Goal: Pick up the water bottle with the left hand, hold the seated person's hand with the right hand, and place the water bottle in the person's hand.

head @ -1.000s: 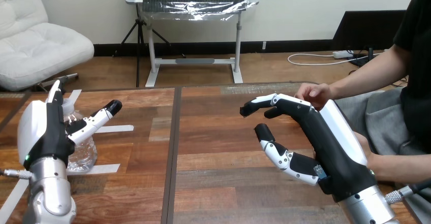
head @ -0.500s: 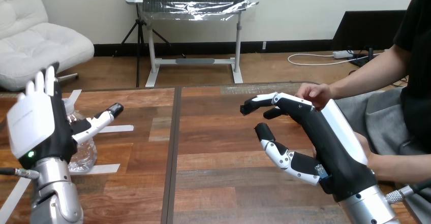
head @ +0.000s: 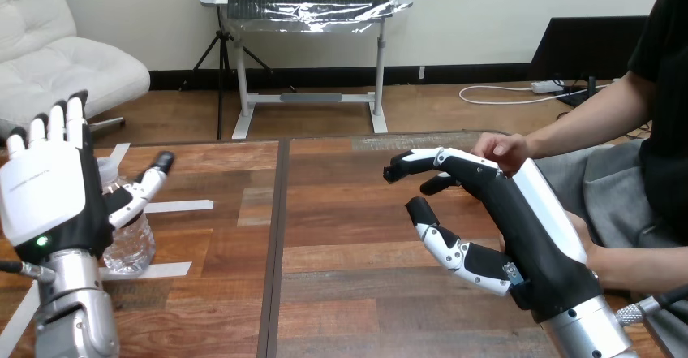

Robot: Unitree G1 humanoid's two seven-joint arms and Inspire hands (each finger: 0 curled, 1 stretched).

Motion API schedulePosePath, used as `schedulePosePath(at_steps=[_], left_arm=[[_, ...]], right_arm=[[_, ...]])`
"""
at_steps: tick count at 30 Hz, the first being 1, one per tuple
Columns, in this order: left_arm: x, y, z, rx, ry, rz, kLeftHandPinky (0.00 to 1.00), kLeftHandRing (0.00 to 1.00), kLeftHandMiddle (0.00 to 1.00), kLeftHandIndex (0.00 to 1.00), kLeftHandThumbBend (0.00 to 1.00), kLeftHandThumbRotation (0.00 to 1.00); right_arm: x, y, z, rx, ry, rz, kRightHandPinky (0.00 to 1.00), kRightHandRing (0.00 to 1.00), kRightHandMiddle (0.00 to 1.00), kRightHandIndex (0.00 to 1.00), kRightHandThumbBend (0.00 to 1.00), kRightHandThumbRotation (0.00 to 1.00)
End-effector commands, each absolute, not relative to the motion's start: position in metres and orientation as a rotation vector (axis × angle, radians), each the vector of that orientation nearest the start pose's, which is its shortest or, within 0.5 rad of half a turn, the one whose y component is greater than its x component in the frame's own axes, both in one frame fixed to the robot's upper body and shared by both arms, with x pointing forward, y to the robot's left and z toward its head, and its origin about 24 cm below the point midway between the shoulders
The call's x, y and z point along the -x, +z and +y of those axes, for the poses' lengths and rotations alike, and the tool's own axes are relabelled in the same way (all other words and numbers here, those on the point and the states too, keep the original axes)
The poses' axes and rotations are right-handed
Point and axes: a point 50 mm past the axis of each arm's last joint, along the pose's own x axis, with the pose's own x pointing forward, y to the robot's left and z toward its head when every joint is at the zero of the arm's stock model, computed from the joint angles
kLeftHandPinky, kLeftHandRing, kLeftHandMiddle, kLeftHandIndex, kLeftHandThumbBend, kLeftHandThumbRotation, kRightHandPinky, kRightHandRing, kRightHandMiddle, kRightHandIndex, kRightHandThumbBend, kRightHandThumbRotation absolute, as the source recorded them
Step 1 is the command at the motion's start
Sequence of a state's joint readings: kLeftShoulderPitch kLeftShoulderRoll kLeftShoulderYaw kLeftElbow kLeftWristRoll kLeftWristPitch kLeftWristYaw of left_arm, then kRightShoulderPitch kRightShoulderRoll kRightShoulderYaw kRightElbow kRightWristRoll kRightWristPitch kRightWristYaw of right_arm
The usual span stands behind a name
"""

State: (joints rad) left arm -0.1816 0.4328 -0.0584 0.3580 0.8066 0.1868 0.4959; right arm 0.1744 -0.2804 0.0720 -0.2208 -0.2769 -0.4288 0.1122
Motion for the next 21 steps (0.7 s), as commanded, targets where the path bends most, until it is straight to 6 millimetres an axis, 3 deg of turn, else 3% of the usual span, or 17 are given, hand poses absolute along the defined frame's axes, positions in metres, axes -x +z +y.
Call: schedulePosePath(at_steps=[1,21], left_arm=[[-0.298,0.071,0.26,-1.397,0.483,-0.053,0.97,0.94,0.95,0.93,0.51,0.96],[-0.316,0.075,0.265,-1.546,0.503,0.027,0.99,0.95,0.95,0.93,0.5,1.0]], right_arm=[[-0.216,0.113,-0.154,0.553,0.278,-0.557,0.62,0.75,0.76,0.65,0.23,0.0],[-0.217,0.114,-0.155,0.553,0.284,-0.552,0.61,0.76,0.76,0.65,0.24,0.0]])
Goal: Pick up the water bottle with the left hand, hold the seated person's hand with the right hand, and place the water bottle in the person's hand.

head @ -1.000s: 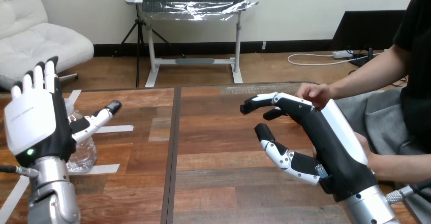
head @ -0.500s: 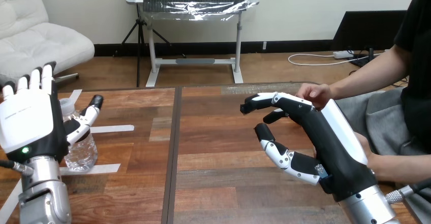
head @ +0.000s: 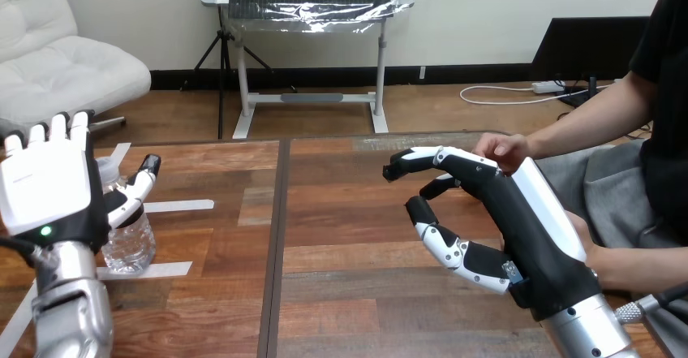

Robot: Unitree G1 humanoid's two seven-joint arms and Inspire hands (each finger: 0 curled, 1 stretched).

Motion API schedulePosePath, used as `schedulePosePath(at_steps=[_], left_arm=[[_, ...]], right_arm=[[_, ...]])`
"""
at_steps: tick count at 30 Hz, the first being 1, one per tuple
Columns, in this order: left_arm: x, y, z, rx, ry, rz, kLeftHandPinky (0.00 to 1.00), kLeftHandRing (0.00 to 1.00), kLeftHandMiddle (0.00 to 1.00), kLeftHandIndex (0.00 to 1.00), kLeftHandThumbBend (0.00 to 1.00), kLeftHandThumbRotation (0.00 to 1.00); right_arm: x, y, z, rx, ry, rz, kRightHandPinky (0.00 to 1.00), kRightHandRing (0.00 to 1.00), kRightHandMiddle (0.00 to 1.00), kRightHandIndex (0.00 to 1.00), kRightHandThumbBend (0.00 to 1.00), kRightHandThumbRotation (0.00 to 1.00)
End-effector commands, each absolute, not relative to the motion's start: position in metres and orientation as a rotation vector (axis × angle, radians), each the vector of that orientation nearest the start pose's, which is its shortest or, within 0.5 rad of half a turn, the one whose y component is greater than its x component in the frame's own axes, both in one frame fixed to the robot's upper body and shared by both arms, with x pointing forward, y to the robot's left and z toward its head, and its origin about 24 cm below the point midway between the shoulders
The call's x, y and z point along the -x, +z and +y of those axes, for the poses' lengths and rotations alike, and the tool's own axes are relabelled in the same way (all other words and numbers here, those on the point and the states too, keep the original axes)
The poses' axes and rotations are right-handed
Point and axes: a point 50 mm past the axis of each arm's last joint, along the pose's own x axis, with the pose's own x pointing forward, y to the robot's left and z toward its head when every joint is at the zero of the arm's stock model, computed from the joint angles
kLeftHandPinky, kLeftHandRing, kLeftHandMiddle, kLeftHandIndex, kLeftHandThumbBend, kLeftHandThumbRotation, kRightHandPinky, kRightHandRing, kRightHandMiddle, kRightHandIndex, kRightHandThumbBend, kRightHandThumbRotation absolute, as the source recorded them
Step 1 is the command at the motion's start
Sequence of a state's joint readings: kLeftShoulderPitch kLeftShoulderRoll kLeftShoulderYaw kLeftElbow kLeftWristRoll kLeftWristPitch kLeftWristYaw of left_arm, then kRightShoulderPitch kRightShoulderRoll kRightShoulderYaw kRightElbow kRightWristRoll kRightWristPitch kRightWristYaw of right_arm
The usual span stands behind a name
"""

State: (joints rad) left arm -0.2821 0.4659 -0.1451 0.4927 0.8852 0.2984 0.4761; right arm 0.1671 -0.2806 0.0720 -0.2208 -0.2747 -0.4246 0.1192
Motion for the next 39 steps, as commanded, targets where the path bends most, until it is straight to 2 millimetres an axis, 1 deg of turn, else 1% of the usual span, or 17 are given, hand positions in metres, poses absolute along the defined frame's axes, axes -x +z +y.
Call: schedulePosePath(at_steps=[1,8,20,36,39], left_arm=[[-0.317,0.075,0.265,-1.548,0.503,0.03,0.99,0.95,0.96,0.93,0.5,1.0],[-0.322,0.076,0.267,-1.549,0.5,0.047,1.0,0.95,0.96,0.93,0.5,1.0],[-0.331,0.075,0.272,-1.514,0.449,0.077,0.96,0.93,0.94,0.92,0.51,1.0],[-0.347,0.072,0.273,-1.493,0.353,0.205,0.97,0.94,0.95,0.94,0.55,1.0],[-0.349,0.071,0.272,-1.485,0.332,0.231,0.98,0.95,0.96,0.95,0.55,1.0]], right_arm=[[-0.217,0.114,-0.155,0.554,0.283,-0.551,0.61,0.76,0.76,0.65,0.24,0.0],[-0.218,0.114,-0.156,0.559,0.283,-0.555,0.61,0.76,0.76,0.65,0.25,0.0],[-0.219,0.114,-0.156,0.564,0.287,-0.559,0.62,0.77,0.74,0.63,0.26,0.0],[-0.22,0.114,-0.158,0.582,0.298,-0.557,0.63,0.77,0.74,0.63,0.27,0.0],[-0.22,0.115,-0.158,0.593,0.301,-0.556,0.63,0.77,0.73,0.63,0.28,0.0]])
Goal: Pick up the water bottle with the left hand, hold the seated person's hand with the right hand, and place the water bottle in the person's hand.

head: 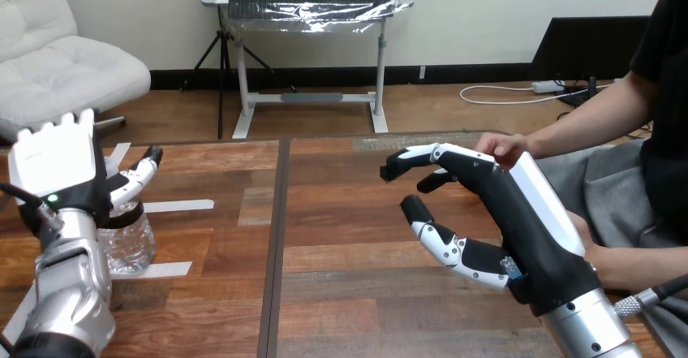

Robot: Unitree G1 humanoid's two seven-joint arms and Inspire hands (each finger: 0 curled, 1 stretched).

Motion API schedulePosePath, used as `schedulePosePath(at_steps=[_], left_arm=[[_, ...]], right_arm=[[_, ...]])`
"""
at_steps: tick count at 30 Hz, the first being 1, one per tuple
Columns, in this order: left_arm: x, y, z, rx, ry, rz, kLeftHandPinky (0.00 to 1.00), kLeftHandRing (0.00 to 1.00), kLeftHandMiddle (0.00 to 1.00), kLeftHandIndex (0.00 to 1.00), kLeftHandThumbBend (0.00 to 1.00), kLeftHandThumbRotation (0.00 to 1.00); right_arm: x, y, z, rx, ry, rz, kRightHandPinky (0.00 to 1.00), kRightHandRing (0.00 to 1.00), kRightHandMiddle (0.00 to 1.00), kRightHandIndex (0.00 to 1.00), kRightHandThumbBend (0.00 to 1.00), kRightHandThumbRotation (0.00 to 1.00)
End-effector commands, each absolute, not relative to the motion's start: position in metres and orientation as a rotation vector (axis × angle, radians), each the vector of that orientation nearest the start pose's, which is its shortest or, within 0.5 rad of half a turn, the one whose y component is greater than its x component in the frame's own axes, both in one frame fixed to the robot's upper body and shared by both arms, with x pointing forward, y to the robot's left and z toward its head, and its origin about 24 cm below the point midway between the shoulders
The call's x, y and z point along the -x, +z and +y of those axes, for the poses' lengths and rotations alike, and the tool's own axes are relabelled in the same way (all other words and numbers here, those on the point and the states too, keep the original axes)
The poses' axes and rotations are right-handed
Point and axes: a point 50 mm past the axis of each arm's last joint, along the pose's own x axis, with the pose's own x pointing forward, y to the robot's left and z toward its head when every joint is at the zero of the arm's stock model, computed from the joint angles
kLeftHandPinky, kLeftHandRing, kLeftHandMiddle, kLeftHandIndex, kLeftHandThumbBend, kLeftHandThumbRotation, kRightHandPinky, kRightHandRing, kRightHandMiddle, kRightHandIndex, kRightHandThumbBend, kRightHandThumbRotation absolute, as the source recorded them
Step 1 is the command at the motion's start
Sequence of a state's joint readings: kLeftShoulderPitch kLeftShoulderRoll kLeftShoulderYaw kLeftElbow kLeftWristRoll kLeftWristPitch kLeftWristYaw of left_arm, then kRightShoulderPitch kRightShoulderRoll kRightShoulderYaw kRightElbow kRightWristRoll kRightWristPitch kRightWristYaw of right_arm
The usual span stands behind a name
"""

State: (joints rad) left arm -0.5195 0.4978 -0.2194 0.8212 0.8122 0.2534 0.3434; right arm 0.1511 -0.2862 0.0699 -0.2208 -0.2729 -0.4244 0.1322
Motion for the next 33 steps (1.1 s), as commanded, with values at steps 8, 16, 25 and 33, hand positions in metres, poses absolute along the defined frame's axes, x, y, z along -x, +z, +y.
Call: schedulePosePath(at_steps=[8,16,25,33], left_arm=[[-0.352,0.067,0.272,-1.473,0.309,0.263,0.98,0.94,0.95,0.94,0.57,1.0],[-0.351,0.06,0.271,-1.44,0.298,0.293,0.97,0.94,0.95,0.94,0.58,1.0],[-0.35,0.054,0.269,-1.422,0.282,0.315,0.97,0.93,0.94,0.93,0.58,1.0],[-0.348,0.048,0.268,-1.404,0.278,0.322,0.95,0.92,0.93,0.92,0.58,1.0]], right_arm=[[-0.221,0.115,-0.16,0.609,0.307,-0.55,0.63,0.77,0.73,0.62,0.28,0.0],[-0.221,0.116,-0.161,0.633,0.309,-0.541,0.63,0.77,0.73,0.62,0.29,0.0],[-0.222,0.117,-0.162,0.642,0.313,-0.534,0.65,0.75,0.71,0.62,0.3,0.0],[-0.222,0.118,-0.163,0.649,0.32,-0.524,0.68,0.75,0.71,0.62,0.31,0.0]])
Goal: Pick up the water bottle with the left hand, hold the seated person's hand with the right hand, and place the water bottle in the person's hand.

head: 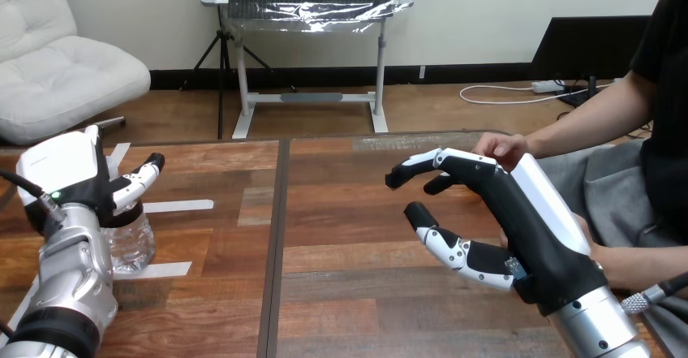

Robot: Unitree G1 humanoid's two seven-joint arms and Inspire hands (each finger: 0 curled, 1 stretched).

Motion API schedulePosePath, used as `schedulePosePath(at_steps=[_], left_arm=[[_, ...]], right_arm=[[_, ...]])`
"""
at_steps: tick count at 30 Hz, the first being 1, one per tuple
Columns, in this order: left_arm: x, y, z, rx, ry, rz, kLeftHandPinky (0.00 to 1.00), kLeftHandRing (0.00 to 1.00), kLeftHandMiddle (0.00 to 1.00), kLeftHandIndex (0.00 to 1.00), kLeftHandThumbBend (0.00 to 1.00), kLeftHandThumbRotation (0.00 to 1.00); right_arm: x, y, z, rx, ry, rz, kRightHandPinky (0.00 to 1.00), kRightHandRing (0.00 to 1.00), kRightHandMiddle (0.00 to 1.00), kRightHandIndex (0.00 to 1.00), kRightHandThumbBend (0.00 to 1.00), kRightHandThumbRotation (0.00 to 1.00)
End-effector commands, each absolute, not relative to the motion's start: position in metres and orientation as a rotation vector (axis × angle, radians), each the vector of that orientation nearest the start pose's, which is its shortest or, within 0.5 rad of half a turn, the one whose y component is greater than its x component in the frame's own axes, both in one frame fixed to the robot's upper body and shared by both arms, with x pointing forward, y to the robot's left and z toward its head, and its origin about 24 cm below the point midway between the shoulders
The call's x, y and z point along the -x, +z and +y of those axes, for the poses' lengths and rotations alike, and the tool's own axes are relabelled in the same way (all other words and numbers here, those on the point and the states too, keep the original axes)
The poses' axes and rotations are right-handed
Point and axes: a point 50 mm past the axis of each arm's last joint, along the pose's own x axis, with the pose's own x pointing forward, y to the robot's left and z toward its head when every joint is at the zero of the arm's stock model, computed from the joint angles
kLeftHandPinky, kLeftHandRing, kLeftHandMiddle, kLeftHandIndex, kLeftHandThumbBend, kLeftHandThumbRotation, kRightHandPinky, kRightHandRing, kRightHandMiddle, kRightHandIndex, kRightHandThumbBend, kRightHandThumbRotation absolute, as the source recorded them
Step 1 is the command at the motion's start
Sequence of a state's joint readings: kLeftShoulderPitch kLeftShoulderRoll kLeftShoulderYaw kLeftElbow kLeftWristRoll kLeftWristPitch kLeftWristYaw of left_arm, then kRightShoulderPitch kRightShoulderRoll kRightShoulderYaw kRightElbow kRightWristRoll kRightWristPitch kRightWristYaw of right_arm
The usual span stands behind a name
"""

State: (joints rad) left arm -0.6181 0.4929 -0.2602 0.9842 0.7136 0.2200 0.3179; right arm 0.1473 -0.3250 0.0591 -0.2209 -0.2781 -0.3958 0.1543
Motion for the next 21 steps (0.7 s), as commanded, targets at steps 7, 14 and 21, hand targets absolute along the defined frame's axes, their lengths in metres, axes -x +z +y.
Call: schedulePosePath(at_steps=[7,14,21], left_arm=[[-0.3459,0.0442,0.2677,-1.388,0.271,0.336,0.96,0.93,0.93,0.93,0.59,1.0],[-0.3442,0.0415,0.2673,-1.374,0.266,0.339,0.95,0.92,0.93,0.93,0.58,1.0],[-0.3429,0.0398,0.2672,-1.354,0.27,0.333,0.93,0.91,0.93,0.92,0.57,1.0]], right_arm=[[-0.2219,0.1183,-0.1631,0.642,0.323,-0.52,0.69,0.75,0.7,0.62,0.32,0.0],[-0.2217,0.1183,-0.1633,0.635,0.326,-0.51,0.69,0.75,0.7,0.61,0.33,0.0],[-0.2214,0.1189,-0.1634,0.637,0.327,-0.508,0.7,0.75,0.69,0.61,0.33,0.0]])
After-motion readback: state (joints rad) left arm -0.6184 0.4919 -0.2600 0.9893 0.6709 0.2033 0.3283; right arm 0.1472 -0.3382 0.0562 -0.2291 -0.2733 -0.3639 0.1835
